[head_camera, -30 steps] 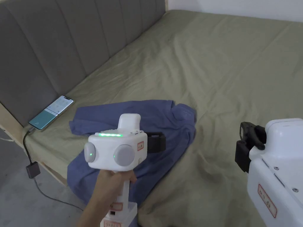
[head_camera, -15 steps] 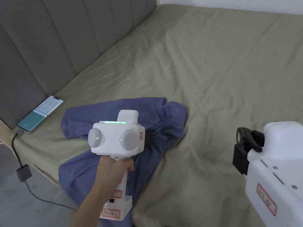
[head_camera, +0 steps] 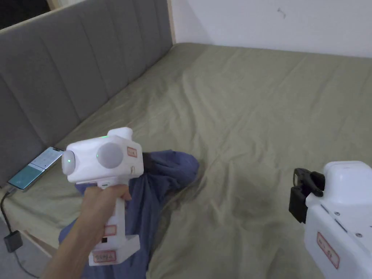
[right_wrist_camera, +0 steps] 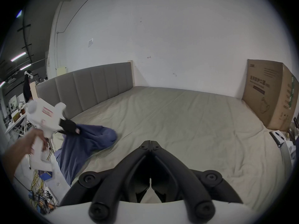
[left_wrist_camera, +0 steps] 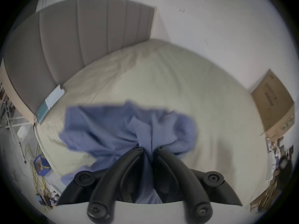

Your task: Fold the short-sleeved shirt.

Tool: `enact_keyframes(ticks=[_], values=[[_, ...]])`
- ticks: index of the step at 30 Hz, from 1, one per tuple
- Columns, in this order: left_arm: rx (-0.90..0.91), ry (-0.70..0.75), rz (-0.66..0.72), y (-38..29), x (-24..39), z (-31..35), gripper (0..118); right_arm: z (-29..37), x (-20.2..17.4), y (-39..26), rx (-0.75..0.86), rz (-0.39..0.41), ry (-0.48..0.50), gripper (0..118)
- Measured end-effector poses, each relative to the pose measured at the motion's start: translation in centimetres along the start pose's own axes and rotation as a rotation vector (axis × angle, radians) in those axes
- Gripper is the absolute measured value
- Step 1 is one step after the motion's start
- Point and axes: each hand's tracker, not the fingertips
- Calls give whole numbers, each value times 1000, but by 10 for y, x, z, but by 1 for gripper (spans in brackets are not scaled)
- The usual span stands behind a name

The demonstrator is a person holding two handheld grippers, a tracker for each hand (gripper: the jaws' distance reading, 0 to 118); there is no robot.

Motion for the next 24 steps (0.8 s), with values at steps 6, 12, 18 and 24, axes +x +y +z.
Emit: enact_keyframes(ticks=[6, 12, 18, 24], values=[[217, -196, -151, 47, 108, 106, 6, 44, 45, 13, 64, -61, -99, 0], [334, -460, -402, 52, 258, 167, 6, 104, 94, 23, 143, -70, -257, 0], [227, -754, -485, -12, 386, 163, 6, 159, 143, 16, 159, -94, -411, 0], [-153, -761, -503, -149, 444, 59, 6, 182, 186, -22, 51, -150, -509, 0]])
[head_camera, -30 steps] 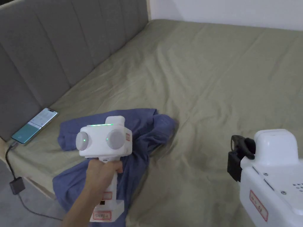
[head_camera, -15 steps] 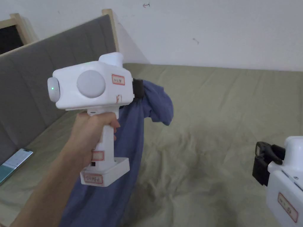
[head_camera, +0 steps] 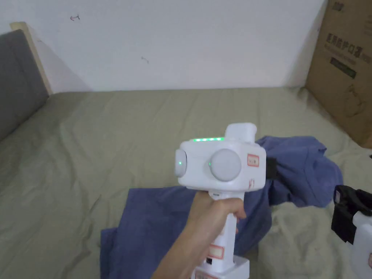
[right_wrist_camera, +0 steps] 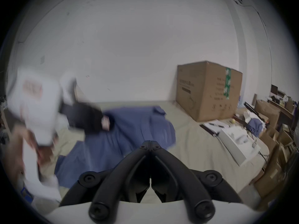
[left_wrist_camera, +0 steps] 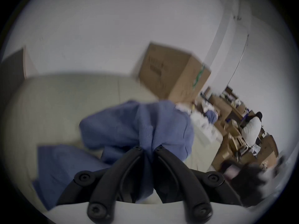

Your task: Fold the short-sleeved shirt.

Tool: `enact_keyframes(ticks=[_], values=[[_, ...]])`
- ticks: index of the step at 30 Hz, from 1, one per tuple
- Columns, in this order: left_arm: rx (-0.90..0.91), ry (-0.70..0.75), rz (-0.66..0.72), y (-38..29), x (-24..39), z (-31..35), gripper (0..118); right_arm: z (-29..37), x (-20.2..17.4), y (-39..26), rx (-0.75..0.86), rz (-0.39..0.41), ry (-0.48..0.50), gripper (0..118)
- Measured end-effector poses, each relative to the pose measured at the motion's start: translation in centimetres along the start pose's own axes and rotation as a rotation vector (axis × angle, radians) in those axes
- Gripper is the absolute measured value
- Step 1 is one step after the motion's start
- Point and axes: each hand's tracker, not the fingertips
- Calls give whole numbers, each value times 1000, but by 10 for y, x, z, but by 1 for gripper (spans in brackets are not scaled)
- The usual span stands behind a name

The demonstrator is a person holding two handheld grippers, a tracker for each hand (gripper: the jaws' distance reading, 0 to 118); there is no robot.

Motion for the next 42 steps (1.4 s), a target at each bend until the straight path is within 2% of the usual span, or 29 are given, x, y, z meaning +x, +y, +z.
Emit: enact_keyframes(ticks=[3, 5, 7, 10, 11, 12, 13, 14, 15, 16, 18, 20, 21, 23, 24, 26, 28, 32, 35, 36, 38, 39, 40, 42], values=[[-211, 6, 80, -72, -13, -62, 6, -3, 17, -23, -81, -46, -17, 0], [-284, -3, 86, -106, -16, -84, 6, -3, 26, -36, -115, -48, -25, 0], [-257, 24, 64, -122, -13, -87, 6, -3, 32, -47, -151, -34, -47, 0], [-222, 29, 54, -112, -10, -83, 9, -5, 39, -53, -170, -46, -61, 0], [-229, 21, 43, -107, -10, -84, 17, -5, 40, -53, -171, -63, -60, 0], [-235, 17, 25, -107, -11, -78, 32, -5, 41, -53, -172, -81, -58, 0], [-234, 18, 10, -104, -10, -74, 62, -5, 42, -52, -171, -96, -54, 0], [-223, 16, 9, -101, -11, -68, 87, -5, 42, -52, -168, -101, -46, 0], [-210, 7, 5, -100, -12, -60, 104, -5, 41, -51, -168, -99, -43, 0], [-203, 4, 1, -98, -13, -50, 114, -6, 39, -50, -167, -92, -39, 0], [-168, 31, -11, -89, -21, -28, 114, -6, 35, -49, -164, -68, -32, 0], [-153, 56, -4, -82, -35, -3, 110, -8, 32, -48, -162, -58, -18, 0], [-135, 66, 4, -77, -45, 10, 100, -10, 30, -47, -165, -57, -9, 0], [-97, 110, 39, -66, -69, 33, 33, -15, 26, -46, -170, -55, 9, 0], [-83, 154, 47, -64, -83, 43, 7, -18, 23, -45, -172, -51, 18, 0], [-49, 261, 42, -58, -113, 55, 0, -25, 17, -42, -173, -38, 32, 0], [-89, 343, 60, -53, -145, 61, 0, -32, 11, -38, -172, -23, 52, 0], [-113, 387, 128, -38, -206, 66, 0, -56, 3, -30, -205, -92, 142, 0], [-123, 444, 106, -22, -233, 52, 1, -77, -9, -28, -206, -52, 128, 0], [-139, 442, 105, -14, -241, 43, 11, -84, -12, -28, -212, -32, 125, 0], [-203, 427, 114, -5, -255, 23, 83, -96, -15, -28, -221, -23, 136, 0], [-214, 413, 111, -2, -261, 13, 106, -101, -16, -29, -231, -24, 145, 0], [-203, 417, 112, 0, -266, 7, 114, -105, -17, -29, -243, -21, 151, 0], [-198, 458, 143, 3, -279, -6, 113, -113, -16, -31, -258, -5, 160, 0]])
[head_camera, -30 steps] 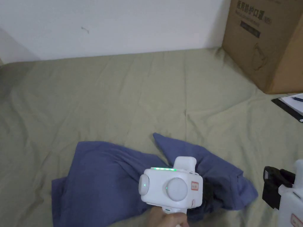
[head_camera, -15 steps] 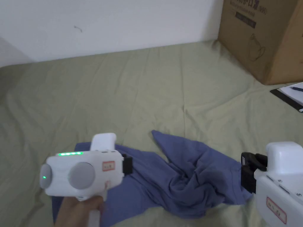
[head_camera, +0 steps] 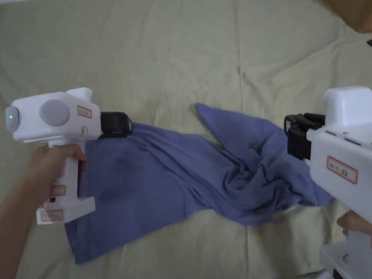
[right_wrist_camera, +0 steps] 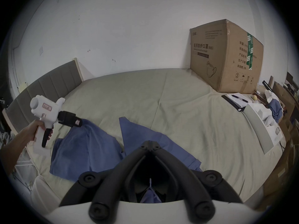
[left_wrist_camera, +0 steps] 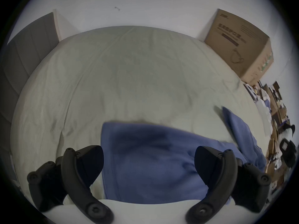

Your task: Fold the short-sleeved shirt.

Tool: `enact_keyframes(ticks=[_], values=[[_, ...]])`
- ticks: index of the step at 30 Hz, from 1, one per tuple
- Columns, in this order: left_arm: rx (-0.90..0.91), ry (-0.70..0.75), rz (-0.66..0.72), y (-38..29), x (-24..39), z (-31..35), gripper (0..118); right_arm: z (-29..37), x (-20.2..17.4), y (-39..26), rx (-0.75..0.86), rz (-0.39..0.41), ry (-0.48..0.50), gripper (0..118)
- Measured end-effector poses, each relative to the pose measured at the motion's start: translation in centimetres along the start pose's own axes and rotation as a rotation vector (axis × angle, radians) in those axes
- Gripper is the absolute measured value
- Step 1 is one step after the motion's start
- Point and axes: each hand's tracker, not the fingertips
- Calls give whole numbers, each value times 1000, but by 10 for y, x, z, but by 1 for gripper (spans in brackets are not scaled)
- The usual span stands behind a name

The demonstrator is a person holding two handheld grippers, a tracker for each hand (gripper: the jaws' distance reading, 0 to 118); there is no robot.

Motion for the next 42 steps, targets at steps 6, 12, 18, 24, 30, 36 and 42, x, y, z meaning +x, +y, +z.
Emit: enact_keyframes(ticks=[6, 12, 18, 24, 30, 36, 42], values=[[-78, 114, -53, -6, 3, -31, 93, -20, 19, -1, -59, -23, -17, 0], [-41, 84, -92, 1, 23, -16, 1, -42, 36, 6, -122, -62, 20, 0], [-18, 86, -136, -1, 27, -3, 1, -84, 42, 41, -257, -23, 214, 86], [44, 33, -108, -6, 17, 33, 1, -156, 45, 49, -419, 32, 248, 110], [94, 8, -132, -9, 16, 60, 1, -206, 32, 20, -576, 104, 130, 95], [113, 23, -132, -10, 14, 73, 1, -187, 1, 23, -531, 172, 53, 46], [138, 29, -114, -15, 6, 100, 1, -173, 22, 44, -525, -10, 65, 9]])
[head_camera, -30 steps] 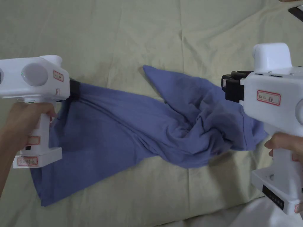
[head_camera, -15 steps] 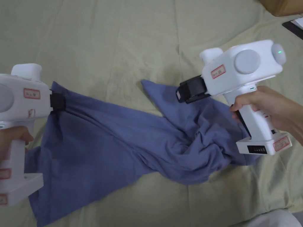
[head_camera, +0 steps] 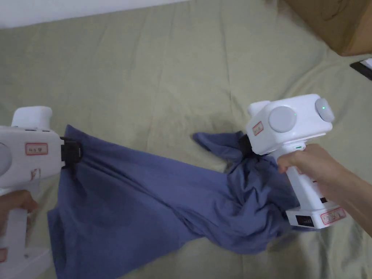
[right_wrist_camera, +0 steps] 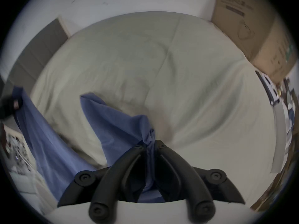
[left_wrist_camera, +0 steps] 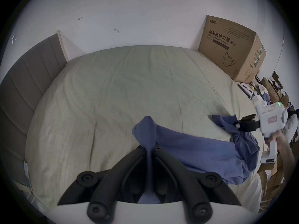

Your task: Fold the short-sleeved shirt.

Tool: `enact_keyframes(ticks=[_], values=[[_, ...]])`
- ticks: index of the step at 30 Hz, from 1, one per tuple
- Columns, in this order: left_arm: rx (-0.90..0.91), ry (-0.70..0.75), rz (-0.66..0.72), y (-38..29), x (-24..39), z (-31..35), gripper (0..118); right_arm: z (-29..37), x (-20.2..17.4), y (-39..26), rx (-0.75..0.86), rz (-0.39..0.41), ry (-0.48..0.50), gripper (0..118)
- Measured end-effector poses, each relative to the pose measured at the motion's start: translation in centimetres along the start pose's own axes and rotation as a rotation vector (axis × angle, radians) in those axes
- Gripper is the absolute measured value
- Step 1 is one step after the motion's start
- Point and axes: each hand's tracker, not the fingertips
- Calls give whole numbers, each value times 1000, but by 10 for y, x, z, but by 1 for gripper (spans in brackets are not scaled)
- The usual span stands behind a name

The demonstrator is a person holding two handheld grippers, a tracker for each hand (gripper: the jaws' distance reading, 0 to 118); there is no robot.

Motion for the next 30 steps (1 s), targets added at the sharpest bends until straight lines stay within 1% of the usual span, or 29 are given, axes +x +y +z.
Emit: enact_keyframes(ticks=[1, 2, 3, 4, 6, 9, 10, 12, 13, 14, 15, 17, 19, 20, 22, 24, 25, 27, 28, 30], values=[[7, 7, 1, 1, -2, 6, 1, 10, 4, 3, 25, -35, 11, 9], [18, 15, 7, 4, -6, 14, 1, 25, 8, 8, 52, -41, 34, 9], [33, 24, 15, 7, -10, 22, 1, 42, 14, 14, 94, -44, 37, 9], [51, 38, 28, 11, -13, 31, 1, 60, 18, 20, 137, -59, 31, 9], [116, 68, 35, 21, -20, 51, 1, 101, 29, 34, 228, -92, 50, 9], [203, 55, 41, 41, -26, 93, 1, 168, 39, 54, 344, -154, 120, 9], [228, 58, 43, 47, -26, 105, 1, 186, 40, 58, 379, -158, 151, 9], [286, 74, 9, 63, -21, 134, 1, 228, 33, 67, 444, -159, 190, 9], [316, 88, -7, 70, -18, 148, 1, 246, 28, 71, 474, -140, 204, 9], [348, 102, -22, 78, -15, 161, 1, 263, 23, 74, 506, -112, 201, 9], [377, 106, -13, 86, -13, 174, 1, 279, 17, 78, 539, -85, 177, 9], [417, 75, -9, 103, -15, 197, 1, 307, 10, 87, 591, -52, 131, 9], [461, 84, 1, 122, -14, 214, 1, 326, 8, 101, 610, -71, 148, 9], [471, 86, -23, 137, -19, 218, 1, 335, 8, 110, 621, -89, 161, 9], [495, 99, -33, 164, -19, 227, 1, 349, 6, 131, 646, -99, 164, 9], [523, 103, -32, 198, -20, 233, 1, 360, 1, 159, 675, -87, 147, 9], [526, 104, -36, 215, -22, 234, 1, 366, -1, 173, 685, -96, 143, 9], [547, 126, -61, 251, -26, 236, 1, 377, -7, 203, 700, -94, 147, 9], [559, 157, -81, 258, -13, 244, 1, 383, -10, 217, 711, -98, 154, 9], [573, 164, -72, 294, -18, 244, 1, 398, -19, 250, 752, -84, 163, 9]])
